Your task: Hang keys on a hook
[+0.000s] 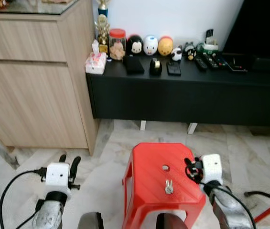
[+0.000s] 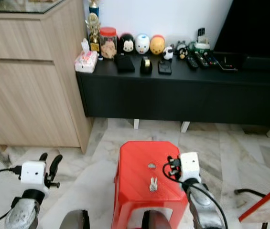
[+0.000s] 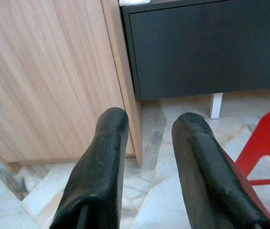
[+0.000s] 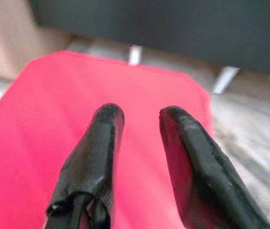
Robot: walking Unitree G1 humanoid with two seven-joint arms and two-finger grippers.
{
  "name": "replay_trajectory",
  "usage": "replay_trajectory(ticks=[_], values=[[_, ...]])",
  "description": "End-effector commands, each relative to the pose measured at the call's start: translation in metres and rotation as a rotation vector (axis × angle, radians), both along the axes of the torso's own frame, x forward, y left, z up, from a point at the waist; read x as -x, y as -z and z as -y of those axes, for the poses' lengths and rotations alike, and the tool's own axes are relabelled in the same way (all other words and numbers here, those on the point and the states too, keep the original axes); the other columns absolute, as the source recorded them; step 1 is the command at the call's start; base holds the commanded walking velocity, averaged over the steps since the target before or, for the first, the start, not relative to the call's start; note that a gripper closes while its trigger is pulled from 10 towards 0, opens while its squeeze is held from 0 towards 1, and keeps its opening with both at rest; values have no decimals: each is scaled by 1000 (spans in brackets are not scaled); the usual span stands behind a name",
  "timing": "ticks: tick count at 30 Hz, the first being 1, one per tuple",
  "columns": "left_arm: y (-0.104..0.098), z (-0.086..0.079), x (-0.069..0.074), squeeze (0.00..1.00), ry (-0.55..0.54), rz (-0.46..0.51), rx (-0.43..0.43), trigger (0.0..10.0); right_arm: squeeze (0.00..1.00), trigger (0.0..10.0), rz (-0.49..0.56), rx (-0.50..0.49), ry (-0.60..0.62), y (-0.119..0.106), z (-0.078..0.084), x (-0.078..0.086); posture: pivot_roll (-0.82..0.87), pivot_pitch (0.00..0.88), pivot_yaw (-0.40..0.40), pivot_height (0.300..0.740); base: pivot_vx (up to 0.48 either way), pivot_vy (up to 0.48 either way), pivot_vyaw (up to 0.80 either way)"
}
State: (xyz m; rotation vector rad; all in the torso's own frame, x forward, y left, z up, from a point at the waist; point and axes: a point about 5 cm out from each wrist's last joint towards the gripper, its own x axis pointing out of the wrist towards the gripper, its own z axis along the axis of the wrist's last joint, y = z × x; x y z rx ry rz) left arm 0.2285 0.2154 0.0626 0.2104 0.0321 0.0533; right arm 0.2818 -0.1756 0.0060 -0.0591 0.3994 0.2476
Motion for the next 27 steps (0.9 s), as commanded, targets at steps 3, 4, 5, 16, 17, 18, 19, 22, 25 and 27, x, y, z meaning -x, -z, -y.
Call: replay_trajectory(ticks=[3,4,5,16,17,18,19,22,25,27], values=[[-12,4,-2,0,23,34,-12,10000,0,10000,-34,16,-103,-4,-19,-14,116,0,-103,584,0,0,0],[-13,4,-3,0,23,36,-12,10000,0,10000,-39,17,-112,-4,-21,-15,118,0,-105,584,0,0,0],[-13,4,-3,0,24,38,-12,10000,0,10000,-43,19,-118,-4,-22,-16,118,0,-105,584,0,0,0],[-44,15,3,0,76,97,-20,10000,0,10000,-93,34,-177,-3,-28,-22,175,81,-127,584,0,0,0],[-45,16,4,0,81,97,-22,10000,0,10000,-97,29,-176,-3,-28,-22,175,81,-127,584,0,0,0],[-45,17,5,0,84,97,-22,10000,0,10000,-103,23,-173,-1,-27,-20,172,84,-124,584,0,0,0],[-46,19,6,0,94,95,-20,10000,0,10000,-122,15,-168,2,-26,-17,168,90,-122,584,0,0,0],[-50,22,9,0,105,96,-20,10000,0,10000,-154,-19,-183,8,-28,-11,176,102,-123,584,0,0,0],[-53,22,7,0,108,95,-25,10000,0,10000,-176,-15,-202,13,-32,-7,181,109,-125,584,0,0,0],[-56,21,8,0,108,98,-30,10000,0,10000,-196,-10,-204,16,-33,-4,187,123,-127,584,0,0,0]])
